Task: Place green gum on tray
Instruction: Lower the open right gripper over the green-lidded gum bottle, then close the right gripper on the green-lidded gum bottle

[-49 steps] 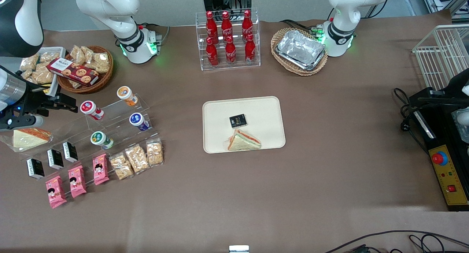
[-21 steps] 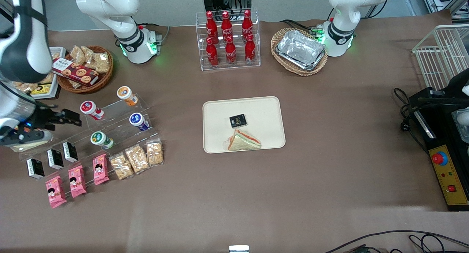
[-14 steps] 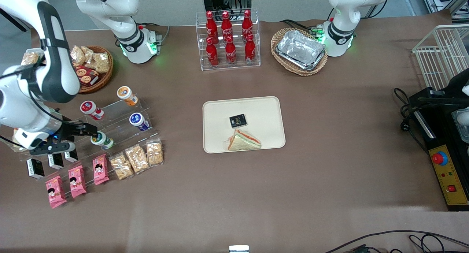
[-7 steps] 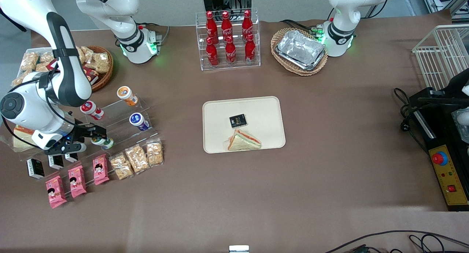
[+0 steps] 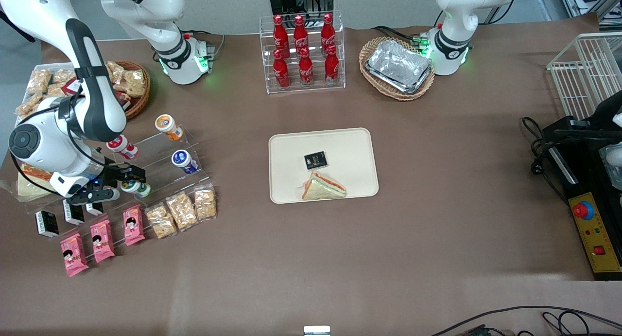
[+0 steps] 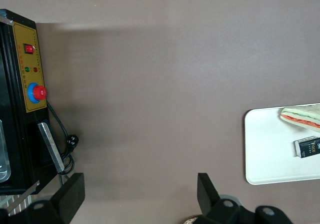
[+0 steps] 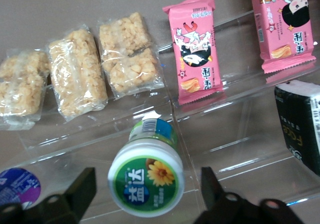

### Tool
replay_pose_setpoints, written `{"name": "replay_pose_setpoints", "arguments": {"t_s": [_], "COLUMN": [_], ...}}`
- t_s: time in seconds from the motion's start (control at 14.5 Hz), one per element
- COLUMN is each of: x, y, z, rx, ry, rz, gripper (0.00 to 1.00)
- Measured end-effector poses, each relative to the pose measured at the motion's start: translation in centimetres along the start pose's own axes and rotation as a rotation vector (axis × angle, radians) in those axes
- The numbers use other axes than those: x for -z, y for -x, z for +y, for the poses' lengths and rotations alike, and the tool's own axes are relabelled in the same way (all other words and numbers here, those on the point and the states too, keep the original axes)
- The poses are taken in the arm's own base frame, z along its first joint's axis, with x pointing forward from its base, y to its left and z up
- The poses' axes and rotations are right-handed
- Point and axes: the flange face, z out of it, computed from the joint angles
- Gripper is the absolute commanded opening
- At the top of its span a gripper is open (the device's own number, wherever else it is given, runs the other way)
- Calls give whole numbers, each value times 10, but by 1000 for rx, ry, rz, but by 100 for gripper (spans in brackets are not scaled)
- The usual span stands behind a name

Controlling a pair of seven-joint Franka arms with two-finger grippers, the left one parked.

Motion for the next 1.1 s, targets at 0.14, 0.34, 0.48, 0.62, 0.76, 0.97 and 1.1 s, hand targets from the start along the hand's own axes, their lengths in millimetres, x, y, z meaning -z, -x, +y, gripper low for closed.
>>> {"name": "replay_pose_setpoints", "arguments": {"t_s": [0.14, 0.34, 0.48, 0.62, 0.76, 0.97, 1.1], "x": [-3, -7, -7, -7, -6, 12, 43], "y": [0, 1, 1, 1, 1, -2, -2], "z": [-5, -7, -7, -7, -6, -4, -5], "rx": [8, 11, 11, 13, 28, 68, 90], "ry": [3, 4, 4, 5, 6, 13, 15], "rz": [10, 15, 16, 18, 22, 52, 70], "gripper": [42, 0, 0, 0, 0, 0, 0]}}
